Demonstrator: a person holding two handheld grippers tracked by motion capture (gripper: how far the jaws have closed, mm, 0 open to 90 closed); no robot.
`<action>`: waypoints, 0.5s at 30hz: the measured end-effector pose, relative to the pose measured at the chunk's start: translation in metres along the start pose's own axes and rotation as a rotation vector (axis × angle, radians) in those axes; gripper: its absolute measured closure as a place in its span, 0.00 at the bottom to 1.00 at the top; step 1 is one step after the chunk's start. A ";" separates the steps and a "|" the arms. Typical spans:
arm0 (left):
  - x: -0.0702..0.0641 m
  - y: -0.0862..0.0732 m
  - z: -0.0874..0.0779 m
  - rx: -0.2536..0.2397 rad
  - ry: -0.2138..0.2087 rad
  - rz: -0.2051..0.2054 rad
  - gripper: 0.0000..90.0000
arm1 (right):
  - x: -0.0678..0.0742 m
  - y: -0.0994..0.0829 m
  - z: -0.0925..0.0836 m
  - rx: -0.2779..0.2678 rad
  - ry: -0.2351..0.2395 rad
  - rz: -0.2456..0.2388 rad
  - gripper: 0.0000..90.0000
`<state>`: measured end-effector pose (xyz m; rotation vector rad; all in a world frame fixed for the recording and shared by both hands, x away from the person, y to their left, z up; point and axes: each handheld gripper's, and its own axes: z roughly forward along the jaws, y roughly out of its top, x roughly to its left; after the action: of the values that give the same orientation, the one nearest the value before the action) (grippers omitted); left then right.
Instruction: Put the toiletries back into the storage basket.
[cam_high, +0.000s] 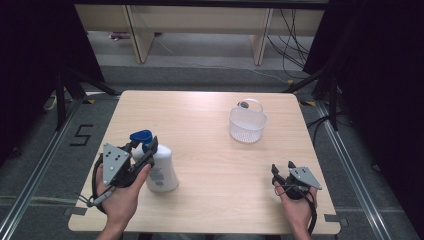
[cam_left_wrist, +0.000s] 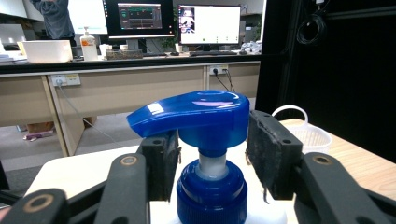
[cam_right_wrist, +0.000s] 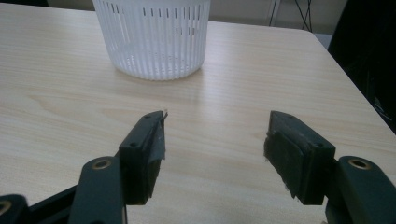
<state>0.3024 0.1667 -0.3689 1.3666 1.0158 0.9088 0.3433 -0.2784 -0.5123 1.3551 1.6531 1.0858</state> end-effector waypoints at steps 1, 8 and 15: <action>0.000 0.000 0.001 0.001 0.002 -0.002 0.62 | 0.003 -0.001 0.001 -0.008 -0.002 0.031 0.43; 0.000 0.001 0.002 0.000 0.008 -0.002 0.66 | 0.003 -0.001 0.002 -0.012 -0.006 0.028 0.43; 0.002 0.002 0.002 0.002 -0.003 -0.013 0.66 | 0.005 -0.001 0.001 0.006 -0.003 0.040 0.43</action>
<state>0.3050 0.1679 -0.3672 1.3617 1.0220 0.8960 0.3429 -0.2734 -0.5132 1.3980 1.6347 1.1020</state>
